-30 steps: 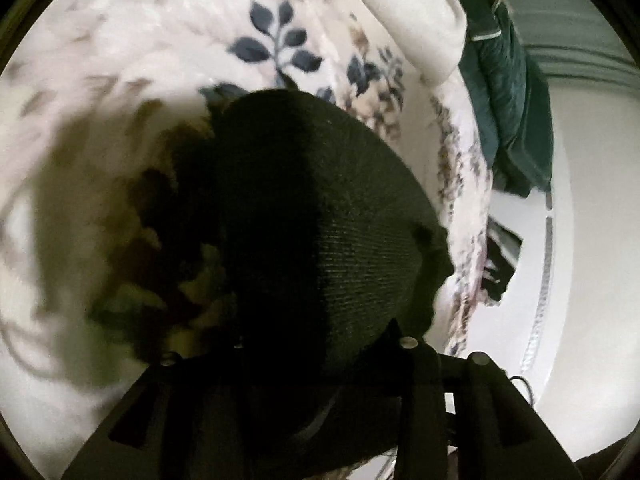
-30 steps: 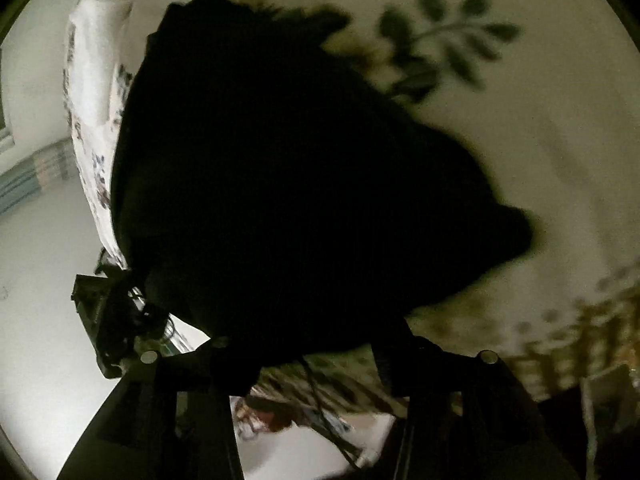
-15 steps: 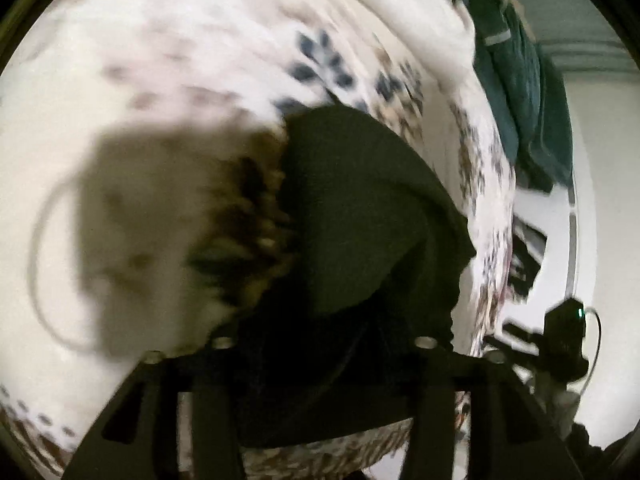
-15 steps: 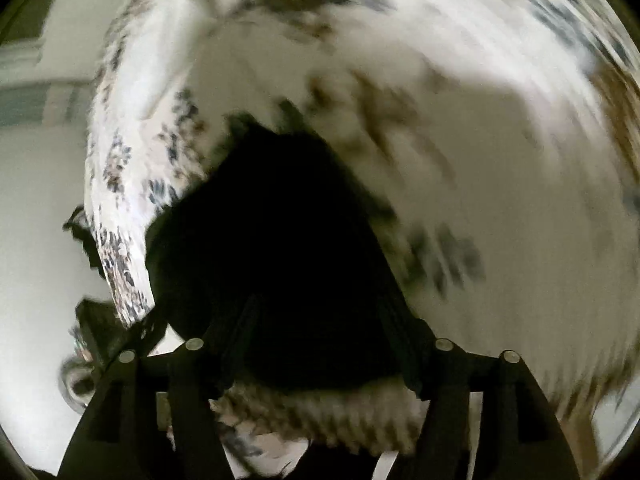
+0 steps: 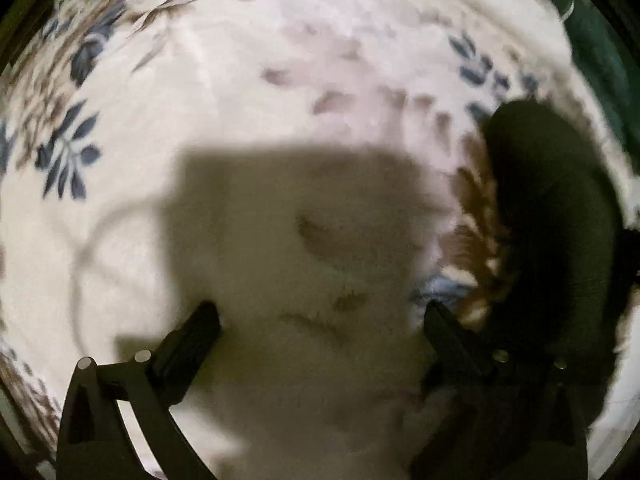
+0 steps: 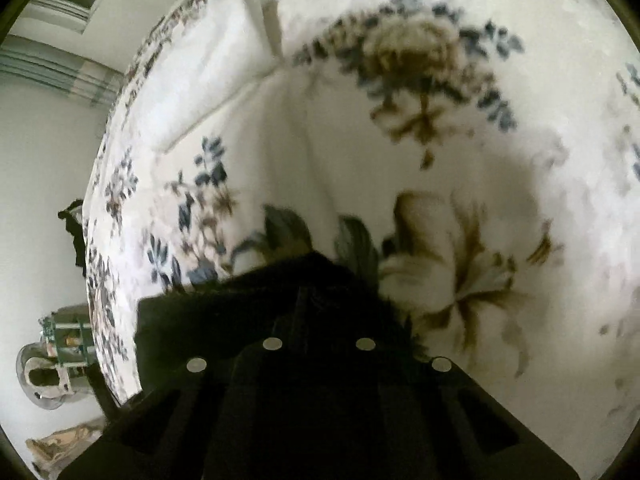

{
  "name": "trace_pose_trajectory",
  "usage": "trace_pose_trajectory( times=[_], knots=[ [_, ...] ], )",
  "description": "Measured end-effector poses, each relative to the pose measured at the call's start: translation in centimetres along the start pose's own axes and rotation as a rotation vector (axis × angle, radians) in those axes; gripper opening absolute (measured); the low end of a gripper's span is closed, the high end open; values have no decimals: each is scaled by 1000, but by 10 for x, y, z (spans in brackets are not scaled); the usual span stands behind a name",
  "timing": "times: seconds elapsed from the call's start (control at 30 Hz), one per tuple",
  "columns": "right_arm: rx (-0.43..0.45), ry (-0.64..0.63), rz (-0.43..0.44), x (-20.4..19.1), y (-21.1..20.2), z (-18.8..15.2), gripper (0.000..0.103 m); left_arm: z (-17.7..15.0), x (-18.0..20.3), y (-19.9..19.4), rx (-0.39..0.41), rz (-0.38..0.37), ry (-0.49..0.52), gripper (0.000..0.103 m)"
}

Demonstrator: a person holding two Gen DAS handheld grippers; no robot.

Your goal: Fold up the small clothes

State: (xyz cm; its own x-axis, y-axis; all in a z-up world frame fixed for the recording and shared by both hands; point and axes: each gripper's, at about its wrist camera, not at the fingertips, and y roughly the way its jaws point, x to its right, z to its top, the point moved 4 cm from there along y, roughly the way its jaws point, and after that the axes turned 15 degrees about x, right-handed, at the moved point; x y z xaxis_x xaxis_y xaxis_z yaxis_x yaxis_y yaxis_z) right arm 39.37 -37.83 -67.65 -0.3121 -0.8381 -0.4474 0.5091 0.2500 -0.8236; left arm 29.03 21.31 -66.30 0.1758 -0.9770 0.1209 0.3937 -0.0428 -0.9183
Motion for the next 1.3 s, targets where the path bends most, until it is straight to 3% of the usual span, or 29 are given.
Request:
trace_pose_trajectory(
  times=[0.13,0.23,0.33,0.4,0.47,0.53,0.57,0.63,0.67,0.7,0.77,0.9,1.0,1.07,1.1,1.17,1.3],
  knots=[
    [17,24,-31,4,4,15,6,0,6,1,6,35,-3,103],
    [-80,75,-45,17,31,15,6,14,-2,-17,-3,3,-111,103],
    [-134,123,-5,22,44,16,9,45,3,-42,58,-176,-287,103],
    [-152,152,33,25,42,15,12,64,15,-39,54,-296,-354,103],
    [-164,168,44,29,42,14,21,82,37,-20,13,-412,-362,103],
    [-189,204,58,35,43,8,22,96,62,8,-59,-432,-313,103],
    [-199,212,66,37,44,5,22,100,77,23,-83,-442,-272,98],
    [-204,212,71,40,45,1,22,109,93,39,-85,-431,-204,50],
    [-198,201,67,40,45,0,21,117,98,40,-74,-434,-199,43],
    [-182,188,42,42,43,0,21,121,100,41,-55,-445,-200,28],
    [-161,184,18,45,42,0,15,130,100,41,-36,-452,-206,25],
    [-151,182,5,50,45,8,15,149,90,46,15,-414,-201,19],
    [-203,265,48,58,33,6,20,159,87,33,27,-413,-186,22],
    [-215,310,72,65,8,-2,54,155,79,11,44,-406,-156,22],
    [-224,327,79,69,-4,-8,58,150,77,0,57,-395,-138,22],
    [-242,363,87,77,-32,-28,58,134,69,-26,83,-359,-114,29],
    [-317,505,59,94,-73,-94,58,80,52,-56,70,-249,-103,54]
  ],
)
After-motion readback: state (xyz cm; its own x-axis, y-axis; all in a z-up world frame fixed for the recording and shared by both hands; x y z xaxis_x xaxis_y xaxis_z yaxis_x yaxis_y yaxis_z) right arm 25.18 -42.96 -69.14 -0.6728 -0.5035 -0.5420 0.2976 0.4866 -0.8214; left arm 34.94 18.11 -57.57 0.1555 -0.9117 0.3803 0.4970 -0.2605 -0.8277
